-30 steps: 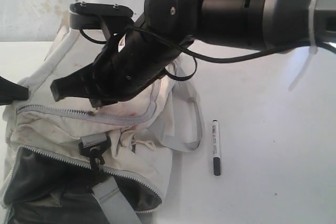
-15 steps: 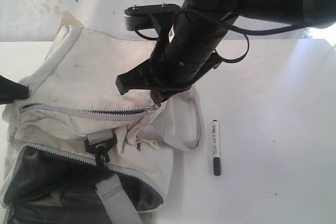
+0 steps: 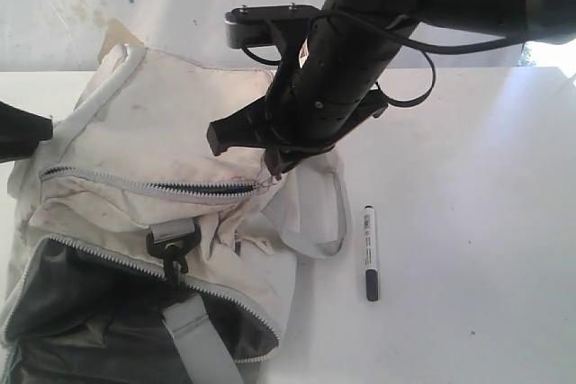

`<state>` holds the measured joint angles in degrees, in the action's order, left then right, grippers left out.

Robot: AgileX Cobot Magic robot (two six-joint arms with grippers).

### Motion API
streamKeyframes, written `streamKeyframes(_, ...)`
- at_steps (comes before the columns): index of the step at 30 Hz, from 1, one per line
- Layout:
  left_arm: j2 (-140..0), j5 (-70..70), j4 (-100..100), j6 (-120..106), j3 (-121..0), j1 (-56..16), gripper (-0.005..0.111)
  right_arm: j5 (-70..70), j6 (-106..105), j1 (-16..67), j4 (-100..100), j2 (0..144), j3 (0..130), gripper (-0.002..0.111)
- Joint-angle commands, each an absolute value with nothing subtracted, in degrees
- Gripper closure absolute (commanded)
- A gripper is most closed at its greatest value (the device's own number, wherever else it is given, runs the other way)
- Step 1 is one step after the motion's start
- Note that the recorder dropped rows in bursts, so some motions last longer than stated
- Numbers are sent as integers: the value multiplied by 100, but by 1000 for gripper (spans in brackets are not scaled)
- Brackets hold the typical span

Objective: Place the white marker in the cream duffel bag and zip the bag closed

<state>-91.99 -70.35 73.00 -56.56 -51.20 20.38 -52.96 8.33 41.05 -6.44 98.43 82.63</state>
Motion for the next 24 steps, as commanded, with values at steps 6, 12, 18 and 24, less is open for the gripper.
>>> streamKeyframes(6,-9035,-6996,7450,-5884,-5374,2054,60,-5198,766,4056,-799,9780,8270,108)
streamKeyframes(12,-8323,-6486,6916,-6146,-5782,2054,57,-5185,763,4056,-833,9780,8270,108)
streamKeyframes(18,-7833,-6328,5956,-6146,-5878,2028,30,-5023,754,4056,-835,9780,8270,108)
streamKeyframes(24,-7540,-6803,5930,-6609,-5878,1390,36,-4842,754,4056,-1043,9780,8270,108)
